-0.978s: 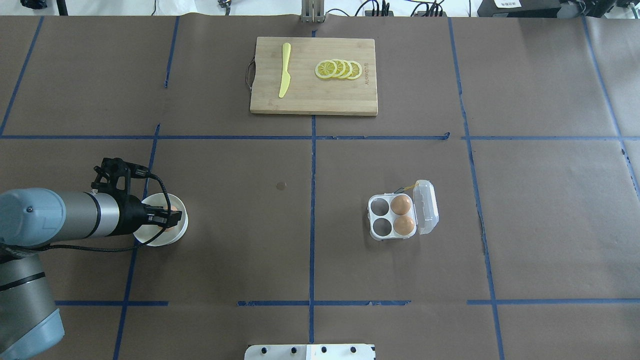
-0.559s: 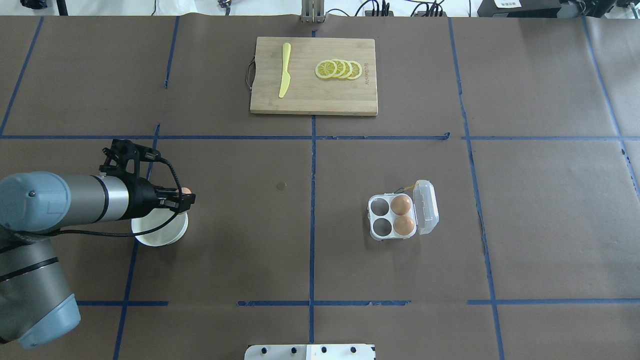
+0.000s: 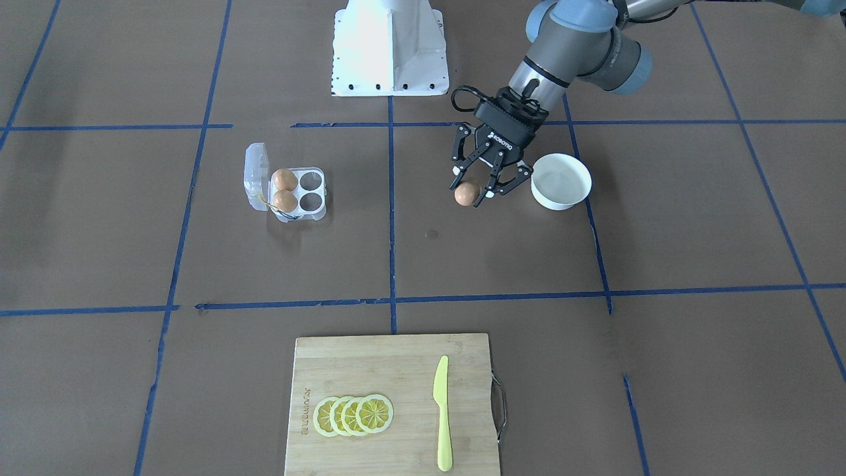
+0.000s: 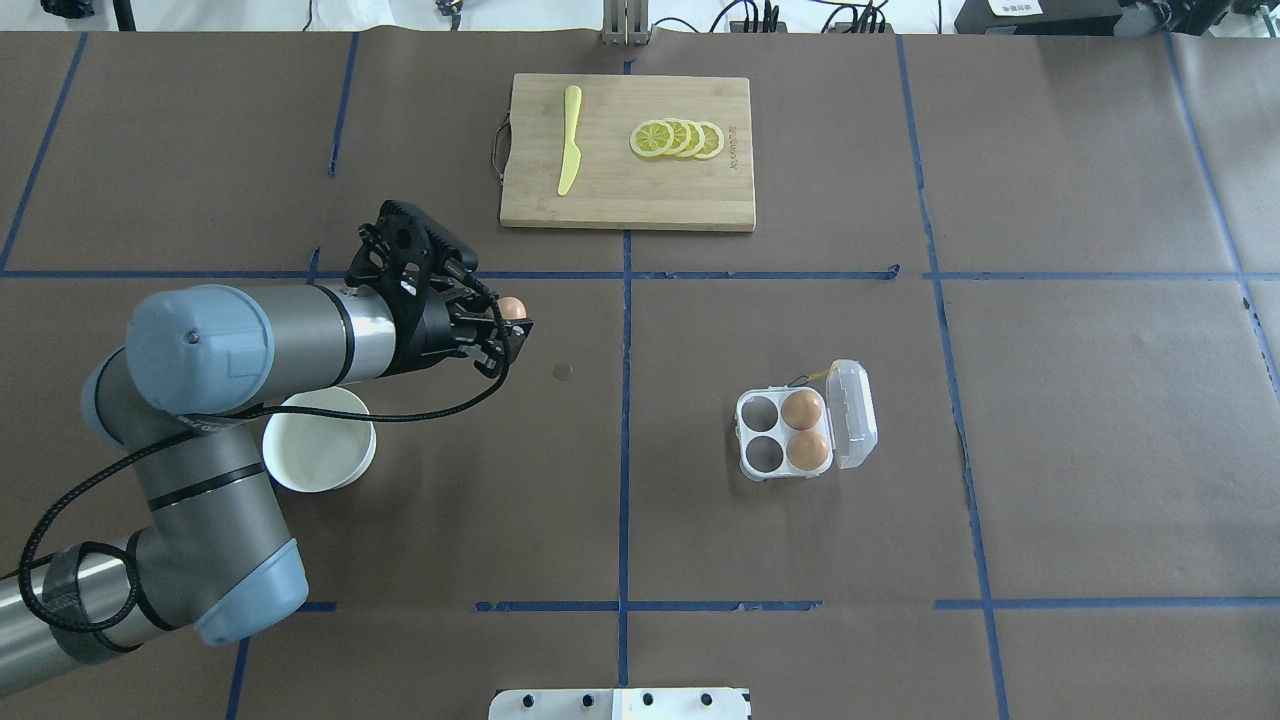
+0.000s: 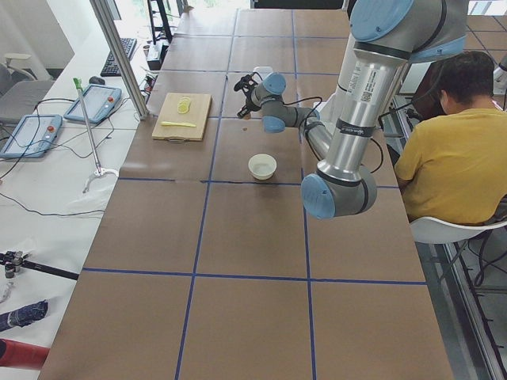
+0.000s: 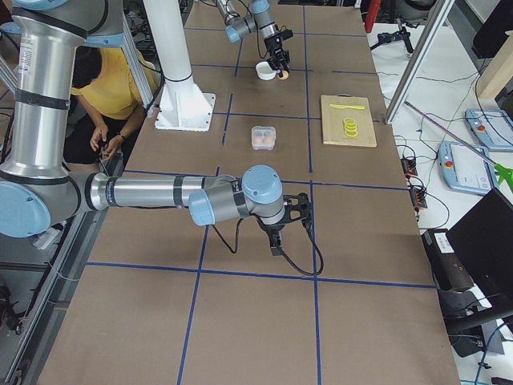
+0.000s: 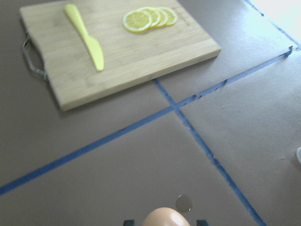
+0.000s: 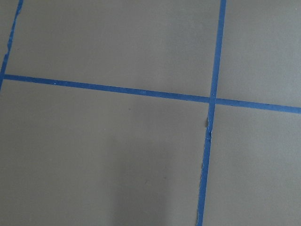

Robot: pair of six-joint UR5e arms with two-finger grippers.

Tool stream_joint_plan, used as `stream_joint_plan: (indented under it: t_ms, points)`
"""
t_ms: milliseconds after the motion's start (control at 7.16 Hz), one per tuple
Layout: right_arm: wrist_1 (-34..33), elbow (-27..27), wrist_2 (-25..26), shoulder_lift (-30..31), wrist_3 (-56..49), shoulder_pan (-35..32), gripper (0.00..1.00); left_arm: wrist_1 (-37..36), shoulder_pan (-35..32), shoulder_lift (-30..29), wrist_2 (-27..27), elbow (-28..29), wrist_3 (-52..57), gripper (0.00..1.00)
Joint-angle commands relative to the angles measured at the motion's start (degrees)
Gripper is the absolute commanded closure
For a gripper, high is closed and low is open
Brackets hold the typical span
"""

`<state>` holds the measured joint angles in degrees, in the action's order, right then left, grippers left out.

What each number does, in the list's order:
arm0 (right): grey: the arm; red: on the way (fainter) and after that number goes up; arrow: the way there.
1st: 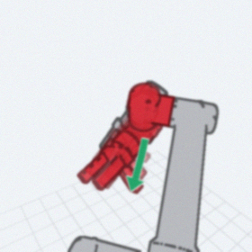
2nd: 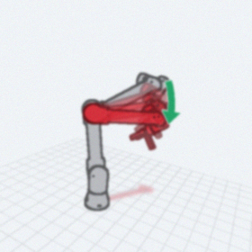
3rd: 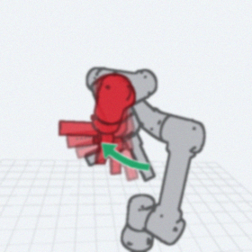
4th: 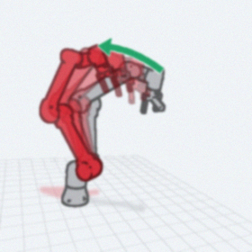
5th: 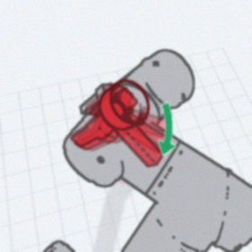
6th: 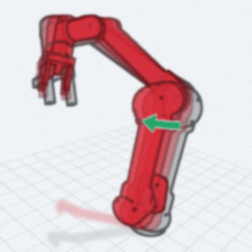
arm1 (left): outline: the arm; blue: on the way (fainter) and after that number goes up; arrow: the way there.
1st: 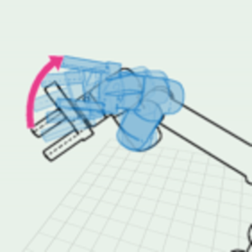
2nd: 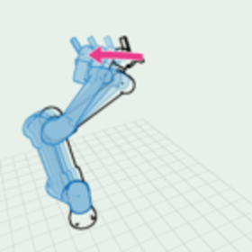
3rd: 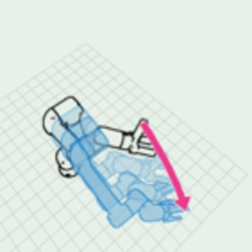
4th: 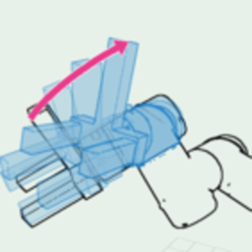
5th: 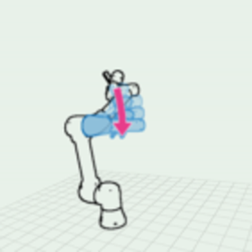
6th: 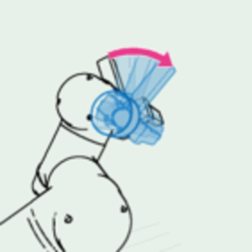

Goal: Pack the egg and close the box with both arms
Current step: 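Lift the egg with the left gripper and carry it to the egg box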

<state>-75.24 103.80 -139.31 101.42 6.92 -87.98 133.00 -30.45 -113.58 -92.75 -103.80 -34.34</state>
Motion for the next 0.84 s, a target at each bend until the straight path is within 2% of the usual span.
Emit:
stream_joint_plan:
  t_ms: [0, 140, 279, 419, 698]
  points:
    - [0.01, 0.0, 0.0, 0.0, 0.03, 0.0, 0.0, 18.83, 0.91, -2.26, 0.56, 7.25, 4.1, 1.0]
    - [0.01, 0.0, 0.0, 0.0, 0.03, 0.0, 0.0, 23.83, 3.53, -5.13, 0.91, 11.73, 4.28, 1.0]
    - [0.01, 0.0, 0.09, 0.0, 0.03, 0.0, 0.0, 24.93, 5.99, -7.95, 4.48, 14.65, 5.41, 1.0]
    - [-0.08, -0.09, 0.09, 0.0, -0.06, 0.0, 0.0, 29.29, 10.8, -10.24, 10.6, 17.73, 6.21, 1.0]
    - [-0.08, -0.09, 0.09, 0.0, -0.06, 0.0, 0.0, 31.88, 13.04, -14.81, 13.21, 24.23, 6.65, 1.0]
